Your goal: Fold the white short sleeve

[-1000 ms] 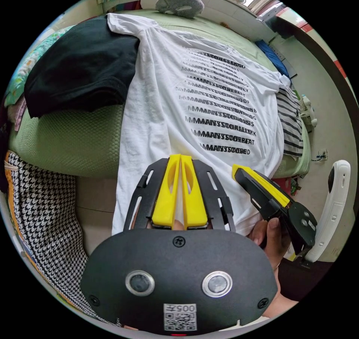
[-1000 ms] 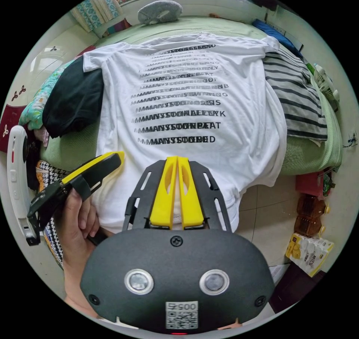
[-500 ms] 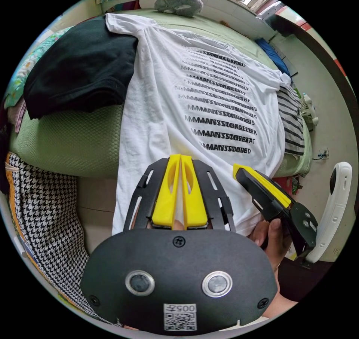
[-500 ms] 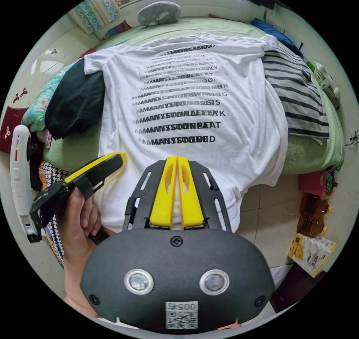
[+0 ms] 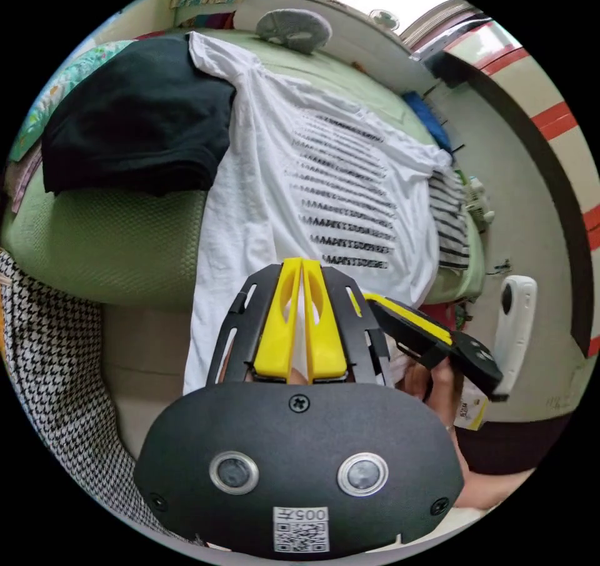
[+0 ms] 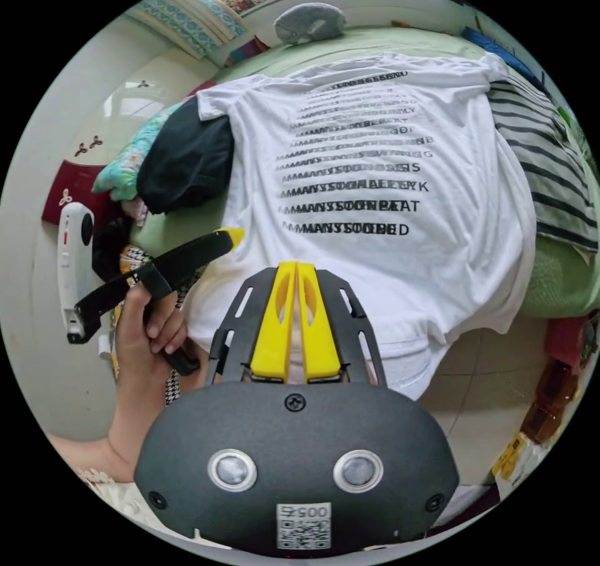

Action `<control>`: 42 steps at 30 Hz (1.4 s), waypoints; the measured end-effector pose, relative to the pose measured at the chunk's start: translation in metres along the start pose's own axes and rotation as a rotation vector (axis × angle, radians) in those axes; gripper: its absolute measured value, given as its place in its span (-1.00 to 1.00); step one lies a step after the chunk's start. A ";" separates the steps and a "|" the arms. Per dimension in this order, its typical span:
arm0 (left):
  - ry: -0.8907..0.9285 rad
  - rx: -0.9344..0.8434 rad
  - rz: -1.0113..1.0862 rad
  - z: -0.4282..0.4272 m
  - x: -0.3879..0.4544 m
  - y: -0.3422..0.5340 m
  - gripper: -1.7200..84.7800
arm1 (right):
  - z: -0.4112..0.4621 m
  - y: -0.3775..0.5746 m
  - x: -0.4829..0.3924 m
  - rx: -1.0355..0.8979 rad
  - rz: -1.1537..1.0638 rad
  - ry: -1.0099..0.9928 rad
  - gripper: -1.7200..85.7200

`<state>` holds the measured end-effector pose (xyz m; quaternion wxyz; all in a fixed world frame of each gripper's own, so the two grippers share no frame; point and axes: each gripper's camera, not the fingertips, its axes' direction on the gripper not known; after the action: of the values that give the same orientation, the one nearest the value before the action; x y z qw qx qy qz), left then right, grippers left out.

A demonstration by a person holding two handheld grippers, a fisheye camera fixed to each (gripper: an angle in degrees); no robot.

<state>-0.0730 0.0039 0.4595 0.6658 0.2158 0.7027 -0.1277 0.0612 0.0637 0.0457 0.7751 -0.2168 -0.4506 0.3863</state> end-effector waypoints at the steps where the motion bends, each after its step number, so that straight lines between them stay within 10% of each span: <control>1: 0.056 0.035 0.010 -0.009 -0.007 0.000 -0.97 | -0.003 -0.001 0.001 0.017 -0.015 -0.026 -0.99; 16: -0.201 0.464 -0.185 -0.112 -0.083 -0.145 -0.83 | -0.049 -0.114 -0.047 0.169 -0.191 -0.002 -0.98; 42: -0.159 0.432 -0.273 -0.083 -0.170 -0.243 -0.76 | 0.027 -0.314 -0.052 0.256 -0.232 -0.026 -0.98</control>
<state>-0.2578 -0.1921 0.6084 0.6341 0.2455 0.6271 -0.3800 0.1491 -0.1689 0.2461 0.8298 -0.0578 -0.4298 0.3512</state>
